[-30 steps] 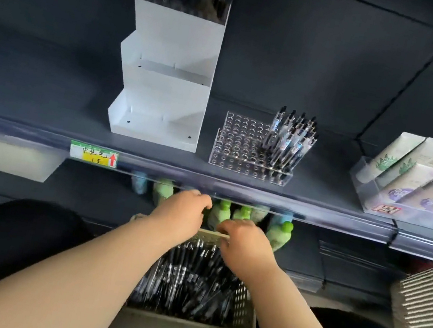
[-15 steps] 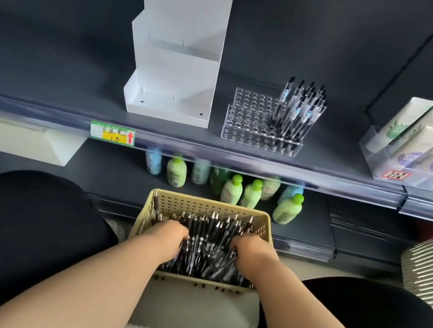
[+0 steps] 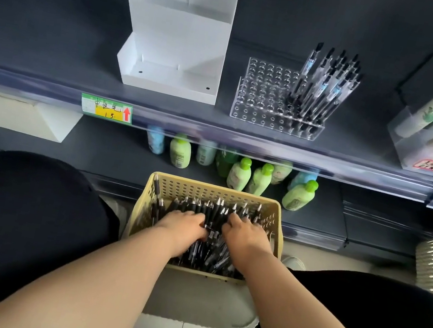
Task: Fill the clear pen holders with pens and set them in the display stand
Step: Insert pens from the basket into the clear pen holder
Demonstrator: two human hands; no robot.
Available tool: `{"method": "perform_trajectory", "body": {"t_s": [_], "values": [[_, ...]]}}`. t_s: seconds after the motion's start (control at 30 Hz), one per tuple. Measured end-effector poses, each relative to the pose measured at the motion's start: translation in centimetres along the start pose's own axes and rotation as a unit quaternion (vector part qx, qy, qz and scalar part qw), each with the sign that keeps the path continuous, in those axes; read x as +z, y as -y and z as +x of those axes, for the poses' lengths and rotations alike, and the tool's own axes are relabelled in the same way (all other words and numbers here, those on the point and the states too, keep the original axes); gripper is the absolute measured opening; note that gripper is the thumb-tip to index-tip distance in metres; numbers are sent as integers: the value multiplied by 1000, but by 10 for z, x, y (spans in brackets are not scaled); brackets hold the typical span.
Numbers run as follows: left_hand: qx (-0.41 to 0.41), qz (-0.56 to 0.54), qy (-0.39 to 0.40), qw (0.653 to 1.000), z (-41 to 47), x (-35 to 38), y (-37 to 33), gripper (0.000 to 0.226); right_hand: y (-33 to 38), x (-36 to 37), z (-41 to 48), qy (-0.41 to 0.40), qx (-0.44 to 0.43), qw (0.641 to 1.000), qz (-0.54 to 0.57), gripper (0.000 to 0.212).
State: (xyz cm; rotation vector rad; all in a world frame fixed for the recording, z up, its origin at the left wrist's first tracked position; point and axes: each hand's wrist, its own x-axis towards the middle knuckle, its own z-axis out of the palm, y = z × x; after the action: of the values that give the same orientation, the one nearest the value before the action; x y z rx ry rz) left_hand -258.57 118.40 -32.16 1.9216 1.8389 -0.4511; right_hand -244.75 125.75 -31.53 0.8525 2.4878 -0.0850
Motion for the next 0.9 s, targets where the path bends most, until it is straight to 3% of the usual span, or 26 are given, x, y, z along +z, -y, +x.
{"method": "perform_trajectory", "body": {"t_s": [0.17,0.43,0.6,0.8,0.9], "values": [[56,75,-29,995,10,7,-2,54,2,2,9,-8,-3,999,-46,57],[38,50,-80,995,13,15,9,53,-5,2,10,-8,19,999,-47,49],[53,48,-98,993,10,15,15,62,-11,-1,5,-27,37,998,36,41],[137,161,-53,976,7,12,6,36,-18,1,5,-86,83,968,220,28],[161,167,-88,969,8,6,1,27,-15,0,3,-121,68,945,297,20]]}}
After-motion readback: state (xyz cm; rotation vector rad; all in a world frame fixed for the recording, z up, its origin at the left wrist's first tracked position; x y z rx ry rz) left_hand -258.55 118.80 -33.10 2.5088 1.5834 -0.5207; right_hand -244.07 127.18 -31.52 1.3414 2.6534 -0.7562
